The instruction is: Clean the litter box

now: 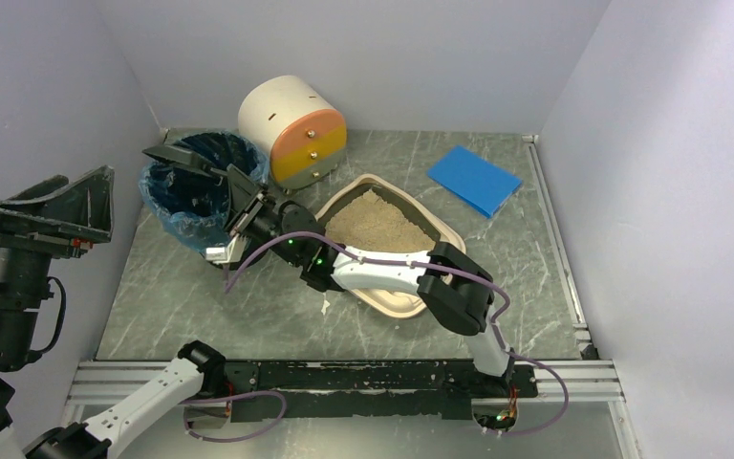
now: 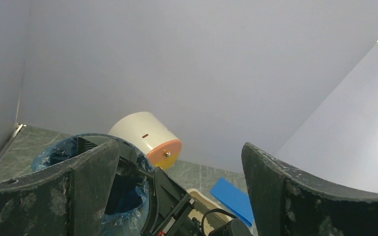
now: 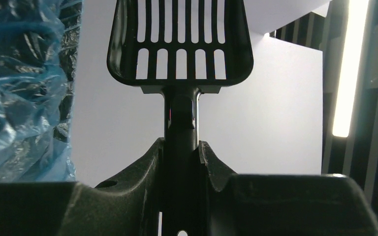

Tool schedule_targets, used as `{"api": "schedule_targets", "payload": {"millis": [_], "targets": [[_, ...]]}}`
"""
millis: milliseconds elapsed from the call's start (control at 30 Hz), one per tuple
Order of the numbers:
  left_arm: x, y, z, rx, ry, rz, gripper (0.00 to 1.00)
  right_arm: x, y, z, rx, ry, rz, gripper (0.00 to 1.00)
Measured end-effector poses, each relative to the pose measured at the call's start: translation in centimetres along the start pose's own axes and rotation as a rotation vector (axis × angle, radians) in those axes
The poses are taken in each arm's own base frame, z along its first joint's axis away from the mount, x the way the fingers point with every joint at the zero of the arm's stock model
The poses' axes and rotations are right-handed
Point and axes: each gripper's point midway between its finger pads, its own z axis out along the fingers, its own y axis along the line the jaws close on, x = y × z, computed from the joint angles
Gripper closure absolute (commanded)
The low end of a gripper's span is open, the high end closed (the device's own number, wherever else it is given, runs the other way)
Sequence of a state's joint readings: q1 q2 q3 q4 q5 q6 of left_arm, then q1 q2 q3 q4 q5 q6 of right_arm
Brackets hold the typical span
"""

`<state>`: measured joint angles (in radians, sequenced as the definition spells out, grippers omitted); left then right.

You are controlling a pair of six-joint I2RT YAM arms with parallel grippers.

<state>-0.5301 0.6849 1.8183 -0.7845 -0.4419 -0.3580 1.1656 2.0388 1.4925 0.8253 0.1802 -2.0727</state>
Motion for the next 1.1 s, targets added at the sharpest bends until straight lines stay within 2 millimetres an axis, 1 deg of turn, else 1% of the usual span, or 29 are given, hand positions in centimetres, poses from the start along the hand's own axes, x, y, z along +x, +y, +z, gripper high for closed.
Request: {"api": "schedule_targets", "payload": {"millis": [233, 333, 433, 567, 733, 800, 900, 967, 1000, 1100], "targets": [[0.3, 0.1, 0.1, -0.002, 0.006, 0.004, 0.01, 0.5, -0.2, -0.1, 0.002, 0.03, 0.003, 1.0], [0.4, 0.1, 0.1, -0.003, 0.009, 0.008, 0.01, 1.3, -0.4, -0.2, -0.02, 0.062, 0.004, 1.0], [0.8, 0.2, 0.3, -0.006, 0.016, 0.012, 0.01, 2.3, -1.3, -0.7, -0.042, 0.081, 0.04, 1.0], [1.6, 0.3, 0.6, -0.013, 0.037, 0.022, 0.01, 4.3, -3.0, -1.7, -0.07, 0.108, 0.167, 1.0], [2.7, 0.3, 1.4, -0.024, 0.064, 0.036, 0.01, 6.5, -4.0, -2.9, -0.12, 0.159, 0.414, 1.0], [3.4, 0.4, 1.7, -0.03, 0.082, 0.045, 0.01, 7.5, -4.0, -3.7, -0.148, 0.189, 0.528, 1.0], [4.5, 0.5, 2.2, -0.038, 0.109, 0.059, 0.01, 8.7, -4.2, -5.7, -0.181, 0.229, 0.678, 1.0], [5.3, 0.5, 2.7, -0.038, 0.13, 0.07, 0.01, 9.6, -4.4, -7.4, -0.212, 0.26, 0.798, 1.0], [5.9, 0.4, 3.0, -0.036, 0.147, 0.077, 0.02, 10.0, -4.6, -8.1, -0.219, 0.272, 0.847, 1.0], [8.1, 0.2, 4.0, -0.029, 0.204, 0.101, 0.02, 10.9, -5.1, -11.2, -0.245, 0.316, 1.053, 1.0]]}}
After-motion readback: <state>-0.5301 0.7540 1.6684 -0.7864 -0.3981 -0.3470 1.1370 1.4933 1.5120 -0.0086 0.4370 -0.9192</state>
